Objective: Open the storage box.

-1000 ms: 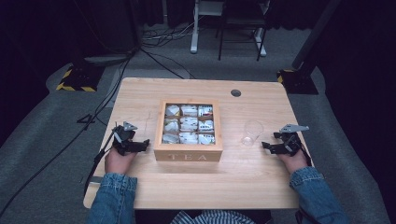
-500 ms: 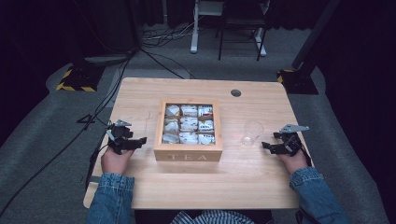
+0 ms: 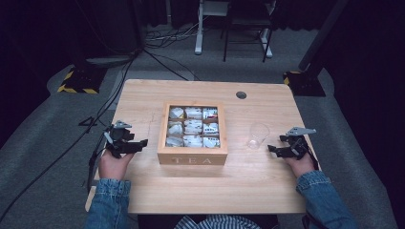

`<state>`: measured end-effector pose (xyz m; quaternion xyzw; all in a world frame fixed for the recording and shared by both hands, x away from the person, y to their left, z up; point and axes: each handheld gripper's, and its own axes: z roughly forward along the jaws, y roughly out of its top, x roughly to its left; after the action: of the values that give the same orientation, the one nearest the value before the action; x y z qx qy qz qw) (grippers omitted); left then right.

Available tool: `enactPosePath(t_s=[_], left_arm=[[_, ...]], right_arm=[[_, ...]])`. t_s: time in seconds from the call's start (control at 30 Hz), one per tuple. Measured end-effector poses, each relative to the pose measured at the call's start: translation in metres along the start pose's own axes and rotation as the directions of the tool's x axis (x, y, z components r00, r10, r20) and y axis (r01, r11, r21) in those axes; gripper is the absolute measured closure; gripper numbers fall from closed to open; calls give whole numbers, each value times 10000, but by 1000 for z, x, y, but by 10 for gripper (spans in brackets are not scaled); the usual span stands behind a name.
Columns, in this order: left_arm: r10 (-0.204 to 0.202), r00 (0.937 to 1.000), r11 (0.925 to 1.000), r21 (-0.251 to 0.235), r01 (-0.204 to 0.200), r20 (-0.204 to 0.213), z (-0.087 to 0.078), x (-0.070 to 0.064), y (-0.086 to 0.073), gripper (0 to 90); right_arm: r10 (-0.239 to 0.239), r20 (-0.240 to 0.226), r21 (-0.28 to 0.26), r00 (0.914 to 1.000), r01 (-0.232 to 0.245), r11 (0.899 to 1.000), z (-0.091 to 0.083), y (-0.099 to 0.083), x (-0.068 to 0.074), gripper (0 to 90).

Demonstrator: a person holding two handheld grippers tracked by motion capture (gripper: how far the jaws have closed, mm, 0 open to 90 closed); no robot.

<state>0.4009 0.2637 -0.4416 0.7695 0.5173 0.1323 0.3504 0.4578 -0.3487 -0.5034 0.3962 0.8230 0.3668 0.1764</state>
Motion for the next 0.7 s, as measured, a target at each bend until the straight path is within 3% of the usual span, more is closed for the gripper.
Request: enactPosePath(t_s=[0.37, 0.4, 0.43, 0.47, 0.57, 0.67, 0.7], left_arm=[[795, 9966, 9968, -146, -792, 201, -21, -24, 10, 339], [895, 9946, 9958, -253, -883, 528, -25, -28, 12, 338], [895, 9946, 9958, -253, -883, 528, -25, -28, 12, 338], [1063, 9911, 9940, -338, -1039, 797, -27, -32, 14, 337], [1265, 9870, 9917, -356, -1236, 991, -29, -37, 16, 334], [1501, 9772, 9886, -315, -1470, 1500, -31, -47, 19, 330], [1501, 9772, 9886, -315, -1470, 1500, -31, -47, 19, 330]], right_arm=[[5, 0, -1, 10000, -5, 10000, 0, 0, 0, 213], [2, -16, -1, 10000, -2, 10000, 0, 0, 0, 213], [1, 0, 1, 10000, -1, 10000, 0, 0, 0, 213], [0, -1, 0, 10000, 0, 10000, 0, 0, 0, 213], [4, 0, 0, 10000, -4, 10000, 0, 0, 0, 213], [1, 0, 0, 10000, -1, 10000, 0, 0, 0, 213], [1, 0, 0, 10000, -1, 10000, 0, 0, 0, 213]])
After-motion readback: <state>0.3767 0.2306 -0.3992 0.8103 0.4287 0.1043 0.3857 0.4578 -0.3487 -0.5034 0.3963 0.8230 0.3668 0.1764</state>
